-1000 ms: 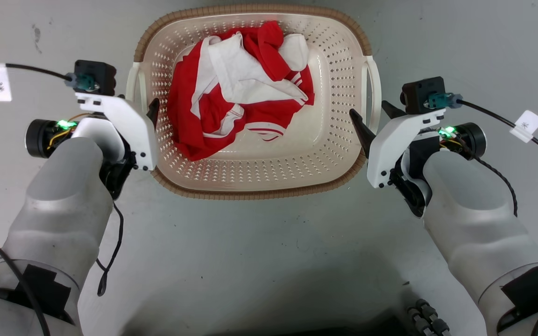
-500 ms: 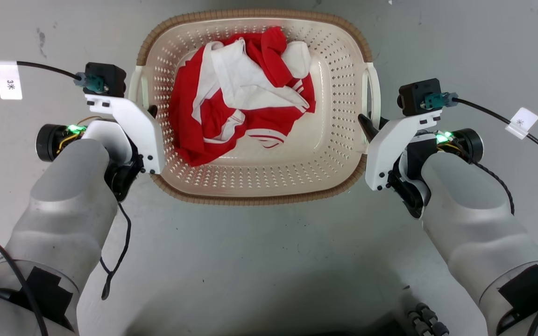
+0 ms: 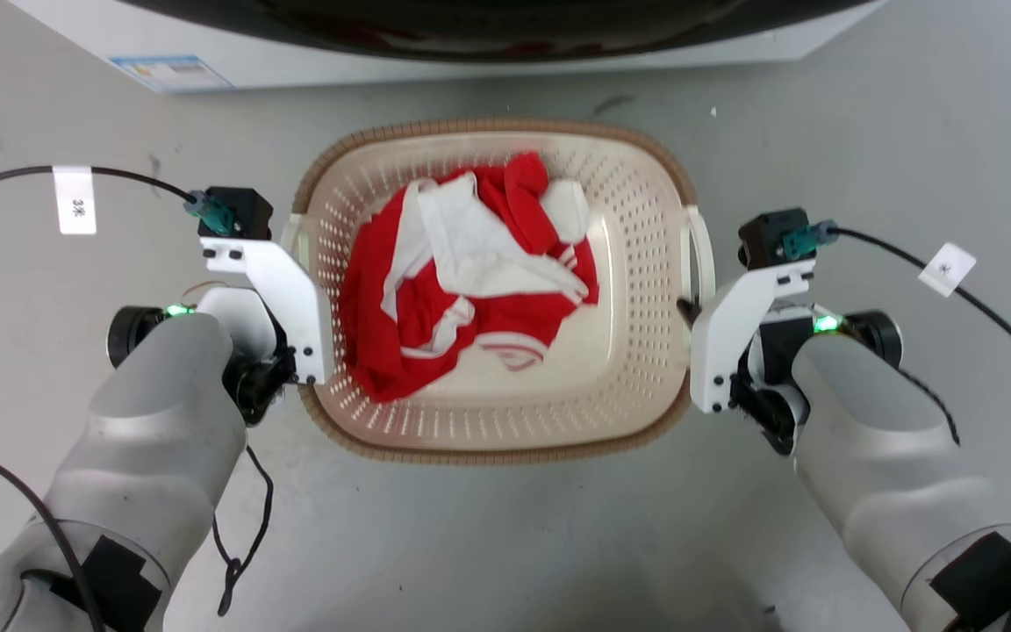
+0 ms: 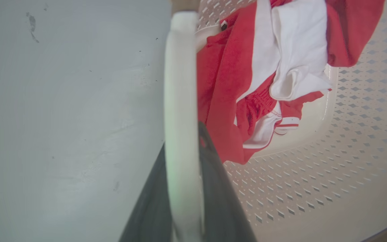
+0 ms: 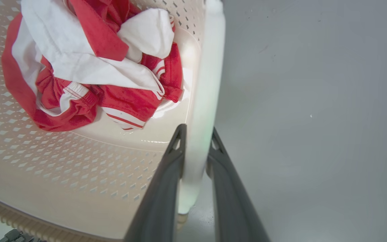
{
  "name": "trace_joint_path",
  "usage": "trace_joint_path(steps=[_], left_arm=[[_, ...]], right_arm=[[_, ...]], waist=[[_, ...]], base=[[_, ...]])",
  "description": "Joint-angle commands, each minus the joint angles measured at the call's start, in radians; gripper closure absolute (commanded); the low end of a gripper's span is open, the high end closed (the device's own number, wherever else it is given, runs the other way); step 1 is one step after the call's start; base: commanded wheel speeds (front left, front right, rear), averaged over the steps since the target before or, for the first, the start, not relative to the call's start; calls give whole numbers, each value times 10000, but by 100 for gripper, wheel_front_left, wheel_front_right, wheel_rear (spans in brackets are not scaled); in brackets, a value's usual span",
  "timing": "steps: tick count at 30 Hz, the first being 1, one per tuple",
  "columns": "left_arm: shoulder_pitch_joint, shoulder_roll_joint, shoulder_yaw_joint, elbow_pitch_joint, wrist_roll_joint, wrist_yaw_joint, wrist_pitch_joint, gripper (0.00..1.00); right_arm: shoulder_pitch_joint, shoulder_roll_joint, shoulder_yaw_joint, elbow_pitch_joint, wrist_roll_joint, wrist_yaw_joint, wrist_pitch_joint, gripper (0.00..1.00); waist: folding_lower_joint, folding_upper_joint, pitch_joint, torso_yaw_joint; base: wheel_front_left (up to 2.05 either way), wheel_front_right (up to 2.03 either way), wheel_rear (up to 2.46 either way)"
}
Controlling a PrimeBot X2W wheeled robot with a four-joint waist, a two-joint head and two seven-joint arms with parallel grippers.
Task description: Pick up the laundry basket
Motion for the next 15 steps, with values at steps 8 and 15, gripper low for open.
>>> trace_joint_path(steps=[8,15], left_arm=[[607,-413,-478,-104,-881,-119,990,100],[1046,-469,-742,-47,-1507,-122,1808,100]], right_arm=[[781,209,405,-65,893,43,1670,100],[1095,200,648,-27,1356,46,2588,100]], waist=[[0,0,-1953,225],[0,0,-3151,275]], base=[[0,0,0],[0,0,0]])
